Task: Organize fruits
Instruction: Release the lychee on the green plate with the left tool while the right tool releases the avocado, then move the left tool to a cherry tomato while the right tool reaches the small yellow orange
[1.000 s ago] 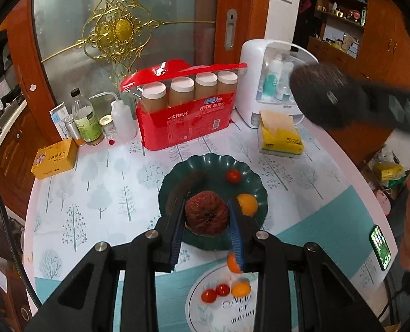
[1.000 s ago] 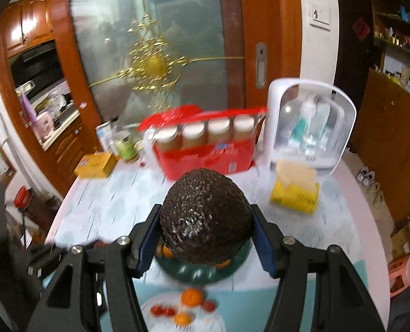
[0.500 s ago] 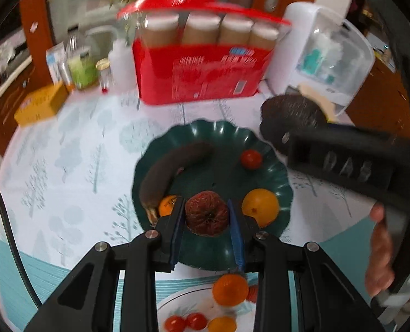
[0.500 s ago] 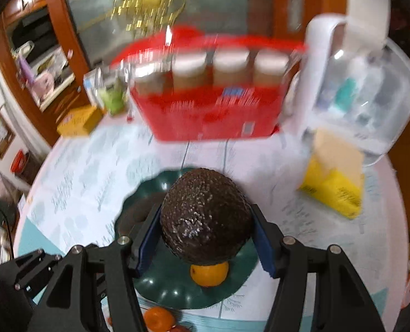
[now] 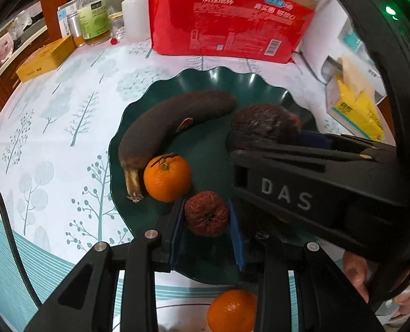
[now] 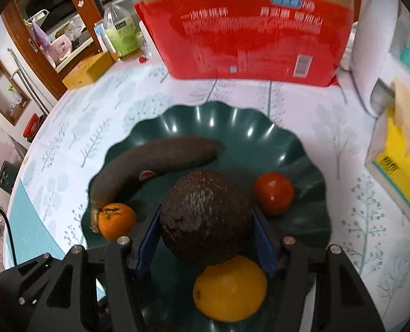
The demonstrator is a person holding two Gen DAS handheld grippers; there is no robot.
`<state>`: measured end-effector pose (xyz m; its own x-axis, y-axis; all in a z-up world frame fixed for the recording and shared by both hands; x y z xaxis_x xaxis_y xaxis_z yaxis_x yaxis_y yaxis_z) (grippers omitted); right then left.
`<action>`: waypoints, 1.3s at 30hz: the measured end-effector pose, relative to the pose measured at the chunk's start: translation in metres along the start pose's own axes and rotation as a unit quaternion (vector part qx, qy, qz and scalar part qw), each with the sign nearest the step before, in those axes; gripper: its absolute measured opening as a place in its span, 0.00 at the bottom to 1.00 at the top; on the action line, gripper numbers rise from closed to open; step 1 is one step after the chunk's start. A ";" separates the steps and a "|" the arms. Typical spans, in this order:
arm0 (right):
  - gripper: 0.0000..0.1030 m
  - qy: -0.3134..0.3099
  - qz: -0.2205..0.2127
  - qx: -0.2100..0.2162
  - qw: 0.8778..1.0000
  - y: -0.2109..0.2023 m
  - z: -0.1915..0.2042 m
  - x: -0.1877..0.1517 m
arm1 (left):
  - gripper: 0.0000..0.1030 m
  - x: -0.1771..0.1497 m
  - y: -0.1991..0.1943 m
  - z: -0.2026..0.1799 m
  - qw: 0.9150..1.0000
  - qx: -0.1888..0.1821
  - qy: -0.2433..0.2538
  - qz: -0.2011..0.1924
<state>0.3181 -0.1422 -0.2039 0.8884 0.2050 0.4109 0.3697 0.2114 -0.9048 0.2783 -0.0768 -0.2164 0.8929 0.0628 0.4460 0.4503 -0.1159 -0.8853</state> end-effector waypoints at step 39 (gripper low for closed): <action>0.65 0.037 -0.096 -0.060 0.993 -0.109 -0.007 -0.016 | 0.87 -0.024 -0.101 0.027 0.999 0.012 -0.031 -0.002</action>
<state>0.2655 -0.1748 -0.1126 0.8141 0.0992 0.5721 0.5605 0.1229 -0.8189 0.2111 -0.0401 -0.1408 0.8884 0.1240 0.4420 0.4539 -0.0925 -0.8862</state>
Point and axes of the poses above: each gripper's, at about its wrist camera, not at the fingertips, and y roughly the way its jaws point, z to its left, x to its top, the point moved 6 cm from there along y, roughly the way its jaws point
